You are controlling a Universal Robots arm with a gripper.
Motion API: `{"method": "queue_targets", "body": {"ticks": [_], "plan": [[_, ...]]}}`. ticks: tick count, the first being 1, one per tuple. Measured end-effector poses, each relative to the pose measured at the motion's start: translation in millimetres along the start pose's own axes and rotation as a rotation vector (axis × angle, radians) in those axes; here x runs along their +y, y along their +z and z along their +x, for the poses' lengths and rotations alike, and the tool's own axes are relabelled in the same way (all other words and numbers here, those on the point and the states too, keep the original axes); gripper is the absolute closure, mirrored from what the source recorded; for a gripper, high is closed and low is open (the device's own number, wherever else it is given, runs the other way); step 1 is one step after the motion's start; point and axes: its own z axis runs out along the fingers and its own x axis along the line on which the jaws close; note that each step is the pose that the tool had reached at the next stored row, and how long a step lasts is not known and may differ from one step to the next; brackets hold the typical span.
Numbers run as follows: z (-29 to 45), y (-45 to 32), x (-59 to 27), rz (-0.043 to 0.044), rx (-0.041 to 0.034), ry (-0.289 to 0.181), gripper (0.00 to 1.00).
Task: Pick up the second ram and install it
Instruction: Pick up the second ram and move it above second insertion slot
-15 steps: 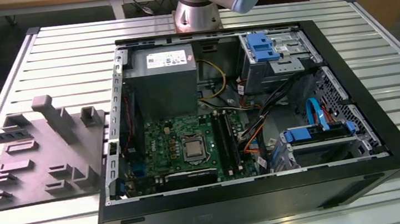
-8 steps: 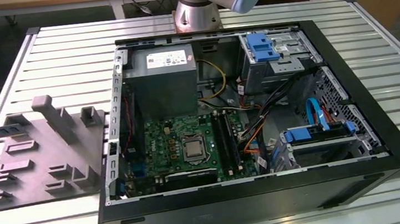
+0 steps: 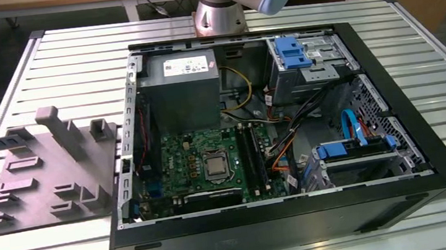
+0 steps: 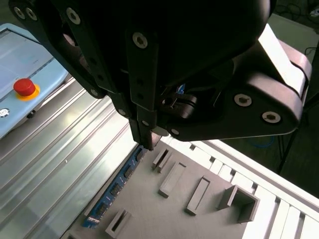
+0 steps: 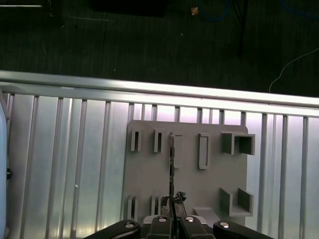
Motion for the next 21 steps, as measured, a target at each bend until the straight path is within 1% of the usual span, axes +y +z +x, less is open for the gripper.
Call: {"method": "queue_targets", "body": {"ticks": [6, 13, 21], "plan": [[-0.6, -7.7, 0.1, 0.0000, -0.0006, 0.000, 0.88], [-1.4, -19.3, 0.5, 0.0003, -0.0043, 0.000, 0.88], [-2.6, -35.4, 0.9, 0.0004, -0.0084, 0.000, 0.88]]}}
